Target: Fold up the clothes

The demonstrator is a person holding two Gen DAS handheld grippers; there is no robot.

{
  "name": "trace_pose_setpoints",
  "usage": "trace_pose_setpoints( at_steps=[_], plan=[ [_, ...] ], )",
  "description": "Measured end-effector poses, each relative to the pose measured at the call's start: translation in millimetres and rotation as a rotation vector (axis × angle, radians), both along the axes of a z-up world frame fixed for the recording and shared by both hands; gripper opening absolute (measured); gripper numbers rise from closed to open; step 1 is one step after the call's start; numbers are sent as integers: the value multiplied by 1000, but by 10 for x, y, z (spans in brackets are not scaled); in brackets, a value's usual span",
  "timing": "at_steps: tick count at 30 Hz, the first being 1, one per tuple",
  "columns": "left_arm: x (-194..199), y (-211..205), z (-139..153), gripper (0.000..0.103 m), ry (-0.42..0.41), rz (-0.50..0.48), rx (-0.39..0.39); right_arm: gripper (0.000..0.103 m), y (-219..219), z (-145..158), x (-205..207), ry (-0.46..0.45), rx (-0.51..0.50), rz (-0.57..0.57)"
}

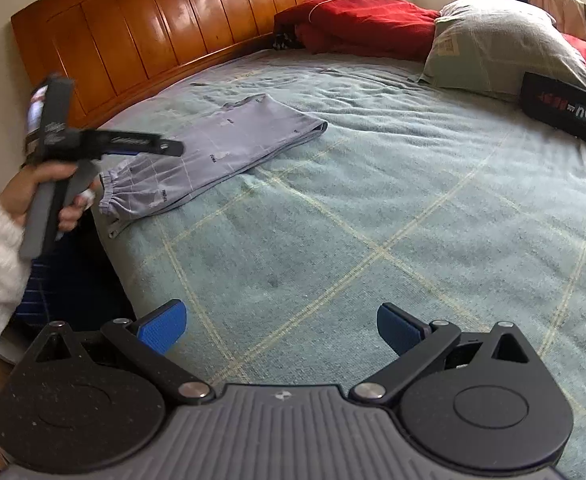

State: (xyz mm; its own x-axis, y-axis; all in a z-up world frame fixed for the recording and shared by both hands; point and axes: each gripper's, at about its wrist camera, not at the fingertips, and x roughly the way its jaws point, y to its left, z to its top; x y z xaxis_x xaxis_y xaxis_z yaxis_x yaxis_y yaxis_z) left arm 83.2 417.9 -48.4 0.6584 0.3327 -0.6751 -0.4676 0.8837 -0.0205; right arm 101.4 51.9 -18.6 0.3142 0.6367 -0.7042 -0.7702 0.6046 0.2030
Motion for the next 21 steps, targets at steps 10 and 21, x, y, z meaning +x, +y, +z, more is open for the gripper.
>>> trace_pose_setpoints(
  at_steps=[10,21],
  plan=[
    [269,82,-16,102,38,34,-24,103,-1,-74,63,16,-1,-7],
    [633,111,-137,102,118,6,-29,103,-14,-75,43,18,-1,-15]
  ],
)
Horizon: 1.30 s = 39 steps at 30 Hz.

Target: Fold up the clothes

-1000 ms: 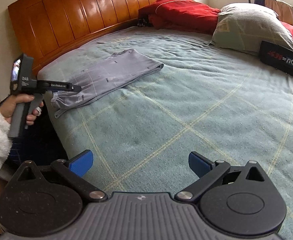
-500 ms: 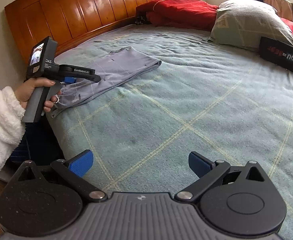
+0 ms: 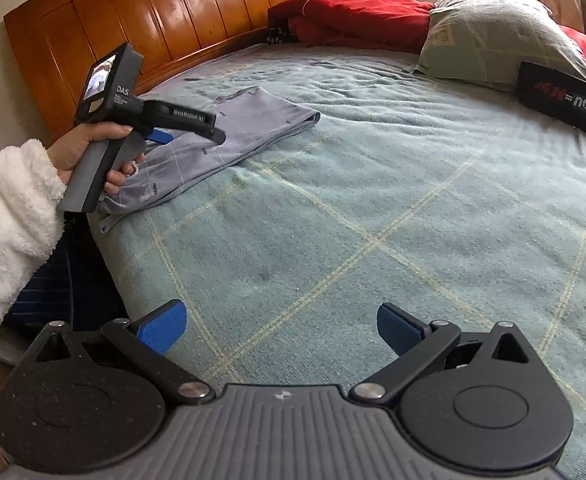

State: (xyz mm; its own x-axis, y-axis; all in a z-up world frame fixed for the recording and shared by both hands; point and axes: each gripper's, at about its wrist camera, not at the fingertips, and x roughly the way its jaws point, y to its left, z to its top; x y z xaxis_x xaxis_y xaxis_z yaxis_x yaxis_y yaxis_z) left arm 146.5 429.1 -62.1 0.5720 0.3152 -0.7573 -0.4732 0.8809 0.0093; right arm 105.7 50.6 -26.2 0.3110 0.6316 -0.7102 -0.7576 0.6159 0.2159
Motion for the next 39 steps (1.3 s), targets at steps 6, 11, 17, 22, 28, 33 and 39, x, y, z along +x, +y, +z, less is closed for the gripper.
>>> trace_pose_setpoints(
  at_steps=[6,11,17,22,28,33,39],
  plan=[
    [-525,-411,345,102,-55,-8,133,103,-19,34,-56,4,20,6],
    [-1054,-831,451,102,-82,-23,160,103,-21,94,-213,3,30,34],
    [-1657,-1347,505,102,-113,5,149,103,-50,170,-441,-8,22,51],
    [-2016,-1664,612,102,-129,43,170,103,-67,227,-582,-10,6,49],
    [-2275,-2004,722,102,-151,53,193,103,-26,344,-799,-61,-20,82],
    [-2410,-2220,700,102,-140,43,165,103,-166,372,-1020,-100,-19,85],
    [-2569,-2443,713,102,-122,34,194,103,-388,429,-1191,-98,18,46]
  ],
)
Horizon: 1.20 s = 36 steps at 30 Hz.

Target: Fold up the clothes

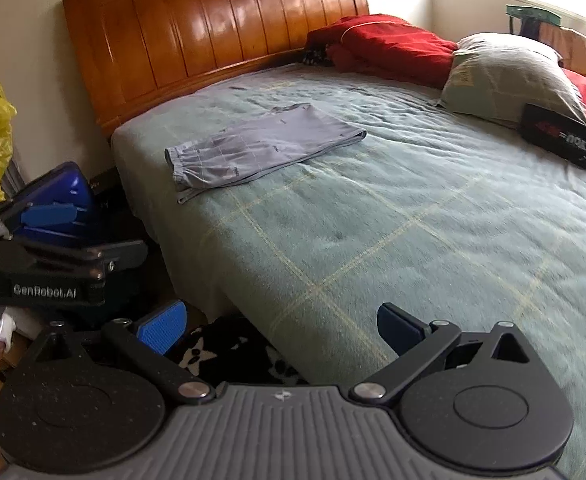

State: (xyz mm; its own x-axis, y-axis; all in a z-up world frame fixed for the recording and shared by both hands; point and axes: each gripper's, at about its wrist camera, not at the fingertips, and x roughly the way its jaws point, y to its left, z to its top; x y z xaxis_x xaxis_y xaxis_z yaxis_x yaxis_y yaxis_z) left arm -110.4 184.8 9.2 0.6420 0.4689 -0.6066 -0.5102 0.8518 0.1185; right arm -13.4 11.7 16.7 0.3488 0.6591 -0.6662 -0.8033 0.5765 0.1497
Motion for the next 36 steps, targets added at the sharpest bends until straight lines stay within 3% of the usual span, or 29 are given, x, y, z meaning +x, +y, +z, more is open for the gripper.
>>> trace_pose_setpoints(
  at_steps=[10,36],
  plan=[
    [-146,-180,-7,102,1,-17,-6,103,-120,27,-303,-48,-18,22],
    [-124,-231,-3,102,0,-32,-30,103,-146,52,-324,-75,3,25]
  ],
)
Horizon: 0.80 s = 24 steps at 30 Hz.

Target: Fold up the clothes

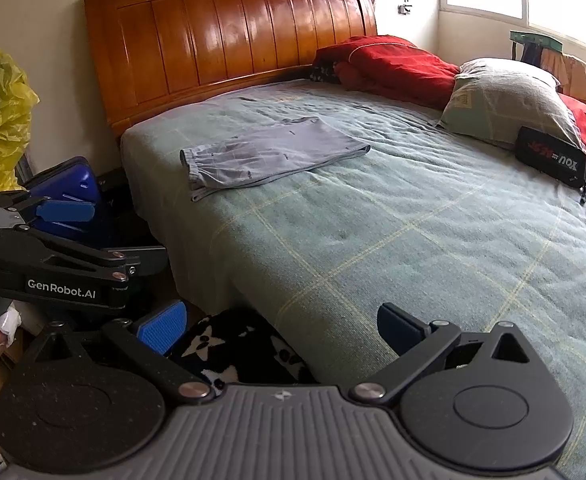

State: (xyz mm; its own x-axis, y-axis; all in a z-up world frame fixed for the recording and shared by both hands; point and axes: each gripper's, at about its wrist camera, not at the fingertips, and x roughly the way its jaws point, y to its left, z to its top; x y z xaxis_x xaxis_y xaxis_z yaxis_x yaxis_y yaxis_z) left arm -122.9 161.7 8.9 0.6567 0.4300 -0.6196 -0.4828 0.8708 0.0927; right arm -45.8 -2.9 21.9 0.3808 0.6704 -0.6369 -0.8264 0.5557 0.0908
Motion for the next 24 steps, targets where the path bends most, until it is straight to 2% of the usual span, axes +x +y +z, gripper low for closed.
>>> trace_pose_setpoints(
  at_steps=[24],
  plan=[
    [-27,-11,38,102,-15,1,4,103,-16,12,-32,-8,9,-2]
  ],
)
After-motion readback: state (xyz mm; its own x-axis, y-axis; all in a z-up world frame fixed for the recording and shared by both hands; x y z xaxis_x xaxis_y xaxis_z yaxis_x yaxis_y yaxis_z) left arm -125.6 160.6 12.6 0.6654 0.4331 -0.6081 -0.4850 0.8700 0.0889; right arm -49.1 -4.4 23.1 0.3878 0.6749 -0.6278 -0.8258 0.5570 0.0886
